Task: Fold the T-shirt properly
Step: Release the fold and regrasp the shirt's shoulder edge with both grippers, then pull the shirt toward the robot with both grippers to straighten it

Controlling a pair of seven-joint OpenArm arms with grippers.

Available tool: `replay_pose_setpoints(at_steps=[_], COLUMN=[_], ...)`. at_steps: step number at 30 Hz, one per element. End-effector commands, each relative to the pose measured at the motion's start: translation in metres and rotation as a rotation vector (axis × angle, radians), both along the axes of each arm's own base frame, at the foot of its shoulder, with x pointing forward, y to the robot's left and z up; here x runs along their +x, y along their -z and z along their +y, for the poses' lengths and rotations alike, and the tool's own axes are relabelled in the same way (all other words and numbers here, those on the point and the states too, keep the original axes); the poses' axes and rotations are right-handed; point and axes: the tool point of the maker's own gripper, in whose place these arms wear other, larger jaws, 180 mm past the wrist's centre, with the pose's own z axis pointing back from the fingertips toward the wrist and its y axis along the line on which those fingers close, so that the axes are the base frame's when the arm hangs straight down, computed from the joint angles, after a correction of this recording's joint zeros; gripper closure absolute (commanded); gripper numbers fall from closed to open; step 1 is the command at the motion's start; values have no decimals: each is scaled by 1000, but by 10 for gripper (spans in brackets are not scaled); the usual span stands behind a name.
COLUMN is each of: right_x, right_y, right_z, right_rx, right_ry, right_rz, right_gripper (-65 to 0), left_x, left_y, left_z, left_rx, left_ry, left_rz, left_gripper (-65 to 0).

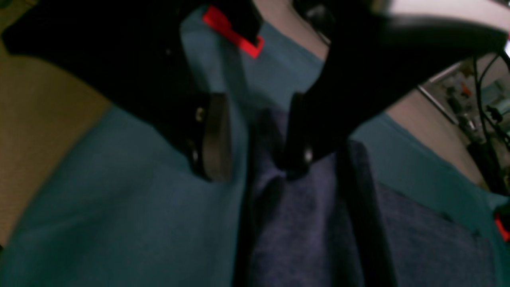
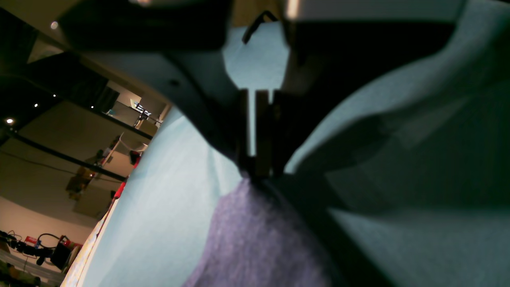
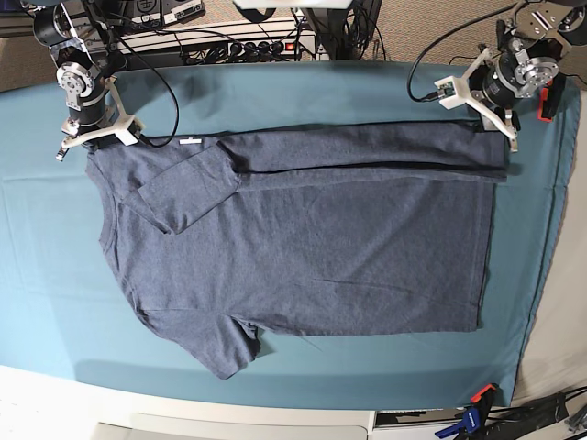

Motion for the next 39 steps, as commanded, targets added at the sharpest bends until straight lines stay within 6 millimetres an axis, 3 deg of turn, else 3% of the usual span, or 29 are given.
replay_pose_setpoints(at_steps=[1, 6, 12, 14, 17, 25, 33, 39], right_x=[9, 9, 9, 9, 9, 12, 13, 10], right_y=[-12, -12, -12, -12, -12, -12, -14, -14], right_z=[-4, -3, -3, -3, -3, 2, 0, -5], right_rx=[-22, -21, -21, -21, -21, -5, -23, -39], right_ry=[-17, -19, -18, -19, -18, -50, -56, -34], right_rz=[-35, -35, -35, -35, -35, -43, -45, -37], right_gripper=[0, 0, 0, 0, 0, 0, 0, 0], left_x=[2, 7, 7, 8, 9, 11, 26, 26], left_y=[0, 2, 3, 3, 2, -2, -28, -28], left_z=[10, 24, 25, 25, 25, 29, 33, 36], left_rx=[27, 68, 70, 71, 70, 86, 115, 130], left_ry=[-4, -31, -33, -33, -33, -22, -27, -40], left_rz=[2, -33, -32, -34, -36, -41, -125, -123], left_gripper=[-247, -247, -227, -164, -1, 0, 0, 0])
